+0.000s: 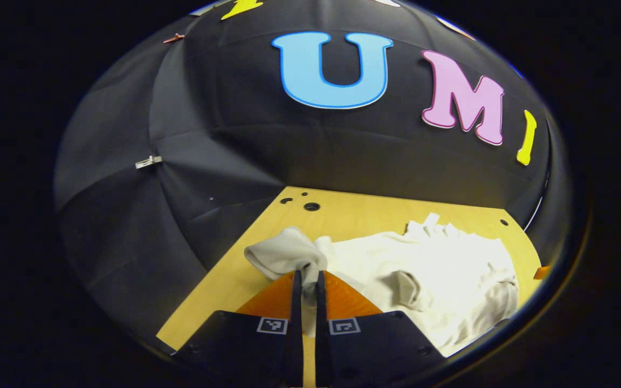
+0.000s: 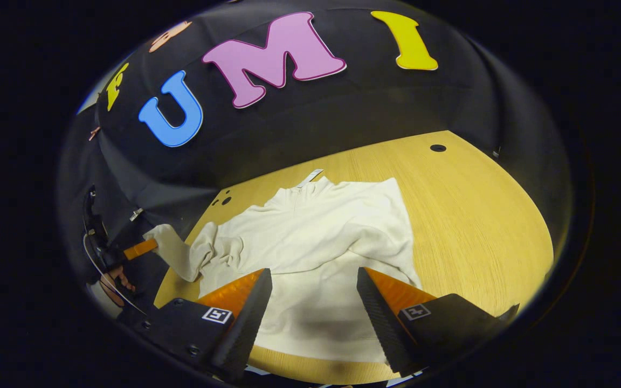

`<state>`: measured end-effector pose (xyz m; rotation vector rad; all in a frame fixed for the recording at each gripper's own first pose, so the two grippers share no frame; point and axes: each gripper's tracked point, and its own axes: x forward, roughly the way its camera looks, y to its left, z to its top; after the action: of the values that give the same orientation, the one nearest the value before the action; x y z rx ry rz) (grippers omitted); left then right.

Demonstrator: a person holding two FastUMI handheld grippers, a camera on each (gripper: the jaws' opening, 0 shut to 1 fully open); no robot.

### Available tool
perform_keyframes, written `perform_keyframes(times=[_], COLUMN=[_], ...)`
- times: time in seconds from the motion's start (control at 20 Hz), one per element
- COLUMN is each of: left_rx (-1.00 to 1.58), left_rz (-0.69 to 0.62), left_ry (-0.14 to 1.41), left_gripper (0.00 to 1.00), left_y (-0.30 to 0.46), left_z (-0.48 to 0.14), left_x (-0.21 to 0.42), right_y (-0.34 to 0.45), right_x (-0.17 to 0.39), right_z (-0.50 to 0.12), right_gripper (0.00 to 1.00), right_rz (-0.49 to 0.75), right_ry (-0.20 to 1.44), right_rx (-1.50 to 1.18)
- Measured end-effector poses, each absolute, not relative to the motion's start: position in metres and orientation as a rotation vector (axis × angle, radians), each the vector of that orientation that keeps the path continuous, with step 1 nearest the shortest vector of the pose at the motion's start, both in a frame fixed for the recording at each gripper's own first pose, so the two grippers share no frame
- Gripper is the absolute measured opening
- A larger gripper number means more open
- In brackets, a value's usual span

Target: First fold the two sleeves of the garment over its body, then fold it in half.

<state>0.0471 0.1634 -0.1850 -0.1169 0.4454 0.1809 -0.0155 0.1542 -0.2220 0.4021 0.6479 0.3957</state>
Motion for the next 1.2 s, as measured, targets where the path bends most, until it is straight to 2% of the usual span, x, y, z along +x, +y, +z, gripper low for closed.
perform_keyframes(times=[0.1,0.55,0.85,1.2], left_rx=[-0.121,-0.108,-0.119,-0.093], left_rz=[0.147,-0.015,-0.084,-0.146], left_ry=[0.436,0.409,0.420,0.483], left_gripper=[0.13,0.13,0.13,0.13], left_y=[0.142,0.038,-0.021,-0.092], left_z=[-0.174,-0.151,-0.157,-0.192], left_x=[0.053,0.077,0.095,0.108], right_y=[0.148,0.114,0.088,0.057], right_x=[-0.015,-0.009,-0.008,-0.003], right_z=[-0.223,-0.233,-0.238,-0.247], right_gripper=[0.97,0.97,0.97,0.97], right_rz=[0.391,0.333,0.303,0.282], right_ry=[0.650,0.664,0.672,0.697], right_rx=[0.410,0.444,0.455,0.468])
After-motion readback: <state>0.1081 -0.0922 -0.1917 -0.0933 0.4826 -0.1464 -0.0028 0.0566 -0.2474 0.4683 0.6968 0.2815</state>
